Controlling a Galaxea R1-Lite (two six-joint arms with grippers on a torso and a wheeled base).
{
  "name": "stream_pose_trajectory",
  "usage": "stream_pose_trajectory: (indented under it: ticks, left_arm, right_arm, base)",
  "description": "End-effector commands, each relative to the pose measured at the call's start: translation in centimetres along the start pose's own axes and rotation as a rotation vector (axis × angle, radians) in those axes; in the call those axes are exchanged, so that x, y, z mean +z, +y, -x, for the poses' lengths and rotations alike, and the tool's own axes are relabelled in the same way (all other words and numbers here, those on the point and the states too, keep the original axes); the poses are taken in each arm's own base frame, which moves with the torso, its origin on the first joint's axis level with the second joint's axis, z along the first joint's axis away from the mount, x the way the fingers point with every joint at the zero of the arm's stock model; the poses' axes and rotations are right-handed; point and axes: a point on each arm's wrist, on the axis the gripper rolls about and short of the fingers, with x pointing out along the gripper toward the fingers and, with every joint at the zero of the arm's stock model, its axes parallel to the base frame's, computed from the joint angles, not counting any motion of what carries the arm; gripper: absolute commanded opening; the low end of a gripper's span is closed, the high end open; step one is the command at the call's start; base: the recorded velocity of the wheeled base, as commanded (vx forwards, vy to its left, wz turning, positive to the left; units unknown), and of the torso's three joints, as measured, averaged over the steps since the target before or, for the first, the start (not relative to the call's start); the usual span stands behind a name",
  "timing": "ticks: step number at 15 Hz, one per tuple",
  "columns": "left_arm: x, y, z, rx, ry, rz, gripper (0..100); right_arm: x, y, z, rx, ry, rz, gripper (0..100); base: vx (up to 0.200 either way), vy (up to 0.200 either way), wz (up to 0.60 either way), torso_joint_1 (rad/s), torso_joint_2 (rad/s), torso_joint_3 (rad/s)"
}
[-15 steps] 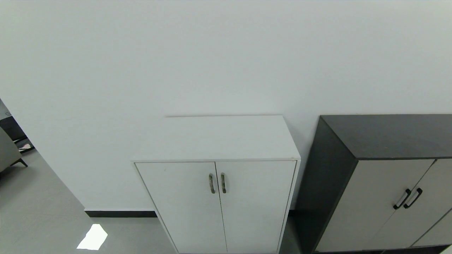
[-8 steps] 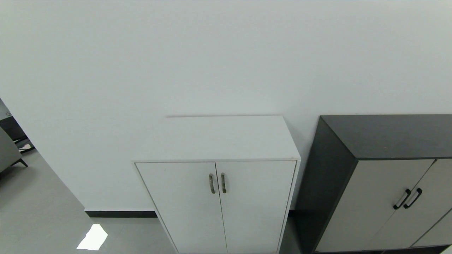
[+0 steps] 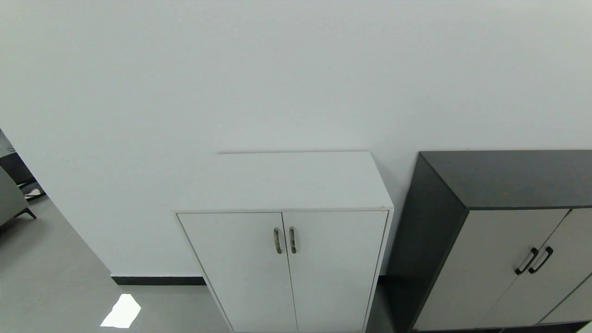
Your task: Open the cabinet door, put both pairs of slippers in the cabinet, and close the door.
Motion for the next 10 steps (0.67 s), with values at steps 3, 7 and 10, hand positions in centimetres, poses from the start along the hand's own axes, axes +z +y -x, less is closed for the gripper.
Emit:
stream_pose_trajectory:
  ticks: [3, 7, 10]
  left_arm:
    - [0.0, 0.0, 0.0, 0.0, 0.0, 0.001, 0]
    - [0.0, 0.0, 0.0, 0.0, 0.0, -0.001, 0]
    - [0.0, 0.0, 0.0, 0.0, 0.0, 0.001, 0]
  right_arm:
    - [-0.49, 0.07, 1.22, -0.014, -0.167, 0.004, 0]
    - [-0.67, 0.14, 1.6, -0.037, -0.222, -0.003, 0]
    - [-0.64, 0.06, 1.61, -0.084, -0.22, 0.003, 0]
  base:
    - [0.0, 0.0, 0.0, 0.0, 0.0, 0.0]
    - [0.0, 0.0, 0.0, 0.0, 0.0, 0.0]
    - [0.0, 0.0, 0.0, 0.0, 0.0, 0.0]
